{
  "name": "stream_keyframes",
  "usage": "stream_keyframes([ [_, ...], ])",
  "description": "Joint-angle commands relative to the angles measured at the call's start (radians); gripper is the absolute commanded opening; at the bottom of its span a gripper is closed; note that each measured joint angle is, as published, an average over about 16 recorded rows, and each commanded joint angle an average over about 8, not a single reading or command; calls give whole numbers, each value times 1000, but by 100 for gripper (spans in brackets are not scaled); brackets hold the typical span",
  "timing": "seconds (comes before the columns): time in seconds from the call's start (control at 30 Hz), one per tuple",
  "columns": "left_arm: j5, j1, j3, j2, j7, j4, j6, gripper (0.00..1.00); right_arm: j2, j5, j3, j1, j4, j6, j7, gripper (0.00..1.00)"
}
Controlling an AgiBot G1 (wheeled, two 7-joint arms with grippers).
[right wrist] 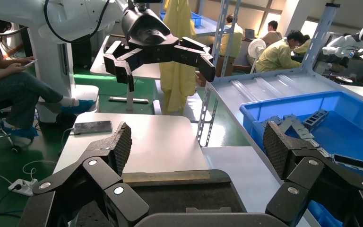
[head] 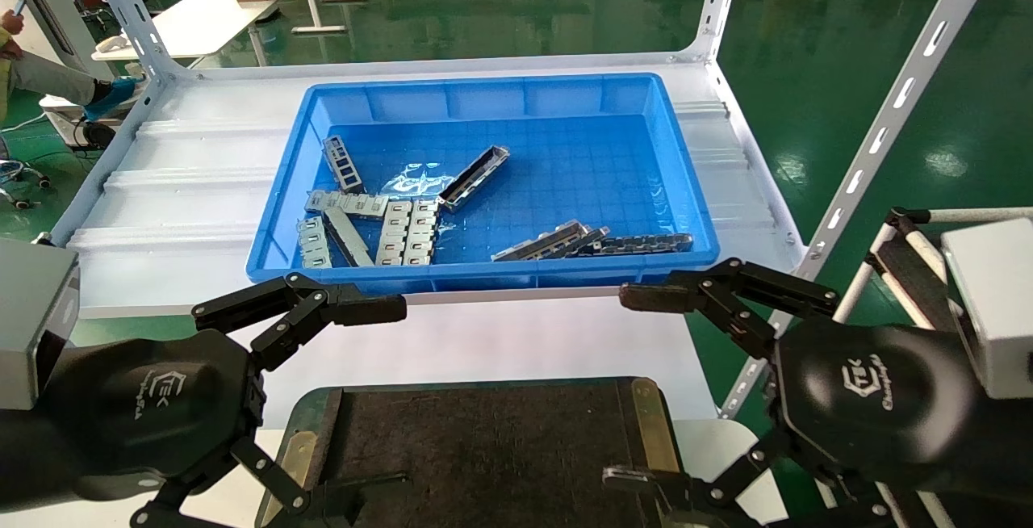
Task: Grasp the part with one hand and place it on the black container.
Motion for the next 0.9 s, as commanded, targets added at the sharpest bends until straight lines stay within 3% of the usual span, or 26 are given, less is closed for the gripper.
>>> stream_keyframes([
  [0.03,0,0,0,0,0,0,0,100,0,0,0,0,0,0,0,100],
  [0.6,10,-8,2,6,6,7,-7,100,0,0,0,0,-1,0,0,100],
  [0.9,78,-40,20,39,9,19,-74,100,0,0,-1,1,-1,0,-1,100],
])
